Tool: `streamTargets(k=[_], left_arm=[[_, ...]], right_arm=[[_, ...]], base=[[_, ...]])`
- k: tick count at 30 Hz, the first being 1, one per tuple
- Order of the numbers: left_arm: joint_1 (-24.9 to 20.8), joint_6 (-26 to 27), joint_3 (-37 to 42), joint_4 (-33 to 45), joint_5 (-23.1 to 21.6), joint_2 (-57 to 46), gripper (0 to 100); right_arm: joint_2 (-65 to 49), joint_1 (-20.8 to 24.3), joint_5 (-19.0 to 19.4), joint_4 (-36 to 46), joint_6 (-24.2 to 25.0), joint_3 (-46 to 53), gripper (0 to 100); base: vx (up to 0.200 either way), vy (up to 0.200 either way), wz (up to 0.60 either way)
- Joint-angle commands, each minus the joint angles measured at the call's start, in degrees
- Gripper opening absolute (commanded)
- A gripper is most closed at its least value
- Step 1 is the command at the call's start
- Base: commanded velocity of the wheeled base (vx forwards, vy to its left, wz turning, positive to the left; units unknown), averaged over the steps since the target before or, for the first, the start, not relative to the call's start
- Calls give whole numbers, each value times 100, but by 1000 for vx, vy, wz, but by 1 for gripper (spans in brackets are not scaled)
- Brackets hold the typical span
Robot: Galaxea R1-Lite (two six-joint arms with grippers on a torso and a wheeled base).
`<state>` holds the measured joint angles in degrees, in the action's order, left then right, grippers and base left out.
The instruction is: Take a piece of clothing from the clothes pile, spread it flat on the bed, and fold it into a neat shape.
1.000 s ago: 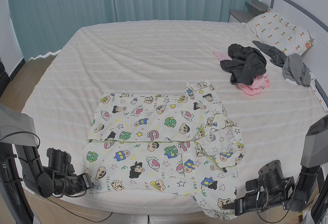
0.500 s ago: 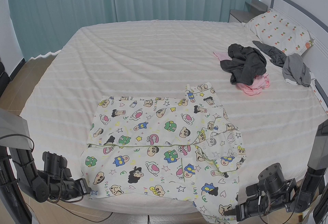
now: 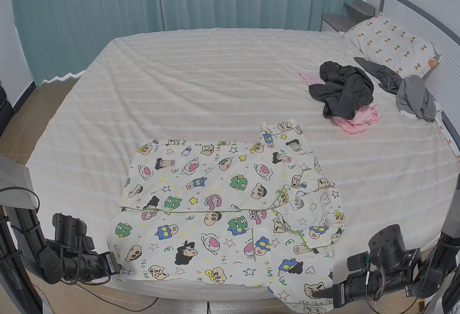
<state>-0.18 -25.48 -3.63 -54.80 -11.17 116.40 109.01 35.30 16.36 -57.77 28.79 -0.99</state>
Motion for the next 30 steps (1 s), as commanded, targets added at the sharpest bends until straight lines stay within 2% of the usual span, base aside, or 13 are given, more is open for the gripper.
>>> streamTargets(k=[1, 5, 13, 18, 30], left_arm=[[-52, -423, -393, -5, -8, -469, 0], [-105, -1196, -964, 118, 36, -785, 0], [-140, -1724, -2063, 945, 176, -882, 0], [-149, -1794, -2678, 1437, 159, -644, 0], [-201, -2102, -3583, 1481, 159, 270, 0]], right_arm=[[-143, -358, 34, -700, 21, 99, 0], [24, -753, 25, -1342, 21, -16, 0], [446, -1307, 25, -1465, 12, -763, 0], [868, -1447, 25, -1474, 12, -1387, 0], [1632, -1579, 16, -1491, 21, -2512, 0]], base=[[0, 0, 0], [0, 0, 0], [0, 0, 0], [0, 0, 0], [0, 0, 0]])
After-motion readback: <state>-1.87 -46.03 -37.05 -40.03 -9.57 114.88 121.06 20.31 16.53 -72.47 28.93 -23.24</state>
